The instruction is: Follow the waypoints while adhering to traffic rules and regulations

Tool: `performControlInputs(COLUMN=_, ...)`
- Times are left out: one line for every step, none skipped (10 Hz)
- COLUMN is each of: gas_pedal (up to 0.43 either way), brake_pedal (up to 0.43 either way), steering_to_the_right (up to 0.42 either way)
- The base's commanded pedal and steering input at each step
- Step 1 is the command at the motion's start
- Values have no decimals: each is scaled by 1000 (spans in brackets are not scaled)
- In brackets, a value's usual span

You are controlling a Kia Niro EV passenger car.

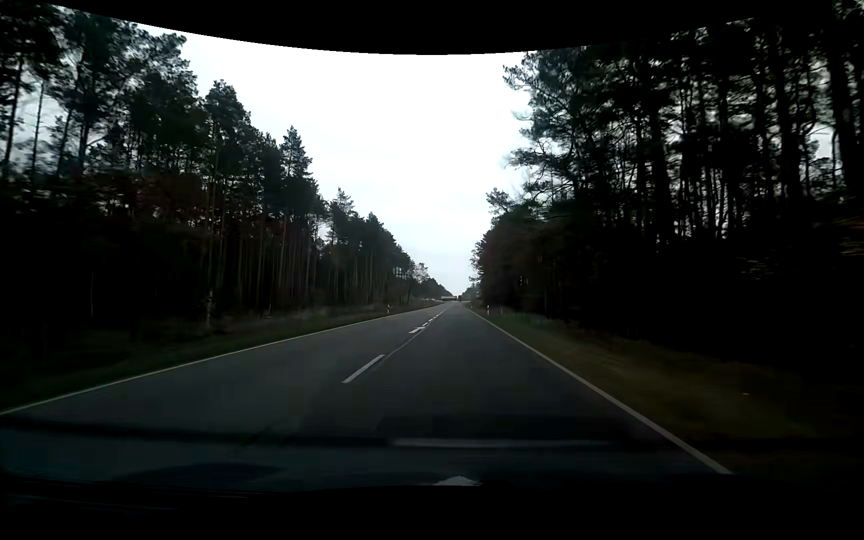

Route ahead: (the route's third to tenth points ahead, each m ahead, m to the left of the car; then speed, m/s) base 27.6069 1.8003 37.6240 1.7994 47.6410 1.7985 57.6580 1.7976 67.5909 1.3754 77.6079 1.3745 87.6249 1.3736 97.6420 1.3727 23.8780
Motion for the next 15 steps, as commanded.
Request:
performControlInputs(gas_pedal=67, brake_pedal=0, steering_to_the_right=1)
performControlInputs(gas_pedal=67, brake_pedal=0, steering_to_the_right=1)
performControlInputs(gas_pedal=67, brake_pedal=0, steering_to_the_right=1)
performControlInputs(gas_pedal=67, brake_pedal=0, steering_to_the_right=0)
performControlInputs(gas_pedal=67, brake_pedal=0, steering_to_the_right=1)
performControlInputs(gas_pedal=67, brake_pedal=0, steering_to_the_right=1)
performControlInputs(gas_pedal=67, brake_pedal=0, steering_to_the_right=0)
performControlInputs(gas_pedal=67, brake_pedal=0, steering_to_the_right=1)
performControlInputs(gas_pedal=67, brake_pedal=0, steering_to_the_right=1)
performControlInputs(gas_pedal=67, brake_pedal=0, steering_to_the_right=1)
performControlInputs(gas_pedal=67, brake_pedal=0, steering_to_the_right=1)
performControlInputs(gas_pedal=67, brake_pedal=0, steering_to_the_right=1)
performControlInputs(gas_pedal=67, brake_pedal=0, steering_to_the_right=2)
performControlInputs(gas_pedal=59, brake_pedal=0, steering_to_the_right=2)
performControlInputs(gas_pedal=59, brake_pedal=0, steering_to_the_right=3)
